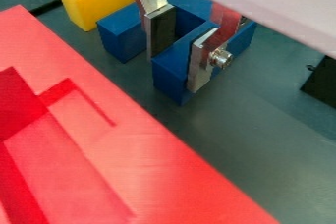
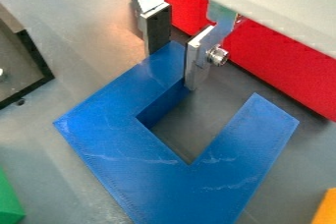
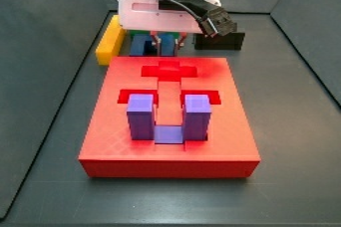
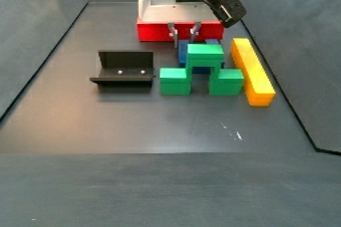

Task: Pick up the blue object. Move up. Place the blue object on the fixture. Regrasp the blue object. Move to above the board. Insert the blue object.
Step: Move up, then place the blue object on the fixture.

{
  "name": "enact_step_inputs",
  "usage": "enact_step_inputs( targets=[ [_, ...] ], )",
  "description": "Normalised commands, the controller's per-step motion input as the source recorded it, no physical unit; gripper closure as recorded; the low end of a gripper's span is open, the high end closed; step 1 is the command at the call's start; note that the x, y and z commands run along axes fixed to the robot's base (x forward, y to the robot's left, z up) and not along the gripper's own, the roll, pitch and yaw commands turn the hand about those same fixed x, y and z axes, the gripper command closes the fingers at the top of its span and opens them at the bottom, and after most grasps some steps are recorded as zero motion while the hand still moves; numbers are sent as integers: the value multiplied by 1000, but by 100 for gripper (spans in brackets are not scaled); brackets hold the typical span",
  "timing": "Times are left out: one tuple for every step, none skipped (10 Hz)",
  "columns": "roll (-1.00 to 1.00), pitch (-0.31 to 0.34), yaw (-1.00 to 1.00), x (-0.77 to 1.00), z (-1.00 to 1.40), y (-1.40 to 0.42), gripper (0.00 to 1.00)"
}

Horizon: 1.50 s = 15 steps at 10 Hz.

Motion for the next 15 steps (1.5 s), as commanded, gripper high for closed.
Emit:
enact_step_inputs(
  targets=[
    [0,0,0,0,833,0,100],
    [-3,2,42,-1,828,-2,100],
    [-20,18,53,-40,643,-12,100],
    [-46,-4,35,-30,338,-1,100],
    [-89,0,0,0,0,0,100],
    [-209,0,-89,240,197,0,100],
    [-291,69,-209,634,514,0,100],
    [-457,114,-254,771,540,0,100],
    [-609,40,-251,814,394,-77,100],
    [-646,0,-260,794,289,-117,100],
    [-503,0,-260,811,154,-214,100],
    [-463,0,-237,849,114,-217,100],
    [-449,6,-223,871,106,-211,100],
    [-437,6,-217,877,74,-206,100],
    [-440,6,-220,871,71,-203,100]
  ],
)
